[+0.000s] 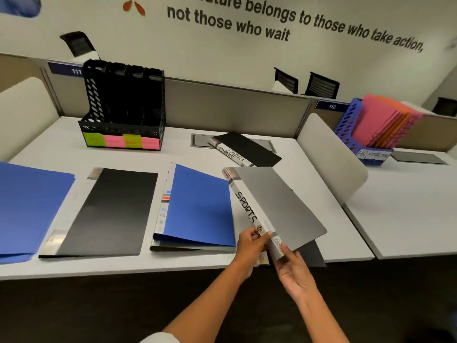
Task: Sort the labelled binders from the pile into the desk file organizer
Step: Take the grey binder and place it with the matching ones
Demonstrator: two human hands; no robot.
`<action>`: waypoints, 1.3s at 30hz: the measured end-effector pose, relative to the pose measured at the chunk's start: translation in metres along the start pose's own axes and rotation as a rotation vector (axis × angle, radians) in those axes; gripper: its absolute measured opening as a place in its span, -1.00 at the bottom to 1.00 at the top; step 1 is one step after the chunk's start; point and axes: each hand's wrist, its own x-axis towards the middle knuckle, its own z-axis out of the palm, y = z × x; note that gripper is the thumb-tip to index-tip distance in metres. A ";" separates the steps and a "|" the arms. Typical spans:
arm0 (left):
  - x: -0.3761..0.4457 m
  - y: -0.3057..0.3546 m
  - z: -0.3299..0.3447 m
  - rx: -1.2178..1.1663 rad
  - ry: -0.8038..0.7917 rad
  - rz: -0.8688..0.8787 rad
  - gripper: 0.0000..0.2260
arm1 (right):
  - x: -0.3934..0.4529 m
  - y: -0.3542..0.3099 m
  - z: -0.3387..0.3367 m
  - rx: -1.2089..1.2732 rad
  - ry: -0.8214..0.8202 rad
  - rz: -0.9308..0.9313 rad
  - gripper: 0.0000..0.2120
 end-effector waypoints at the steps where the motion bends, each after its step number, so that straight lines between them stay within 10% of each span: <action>1: 0.000 -0.003 0.003 -0.004 -0.006 -0.014 -0.69 | -0.002 -0.001 -0.005 0.008 0.018 -0.001 -0.52; 29: 0.040 -0.021 0.044 0.050 0.050 -0.133 -0.60 | 0.029 -0.026 -0.039 0.003 0.101 0.037 -0.45; 34: 0.057 -0.005 0.046 0.075 0.199 -0.105 -0.60 | 0.037 -0.030 -0.038 -0.445 0.056 -0.047 -0.47; 39: 0.064 0.016 0.053 0.032 0.193 -0.071 -0.68 | 0.046 -0.025 -0.063 -1.748 -0.039 -0.395 -0.20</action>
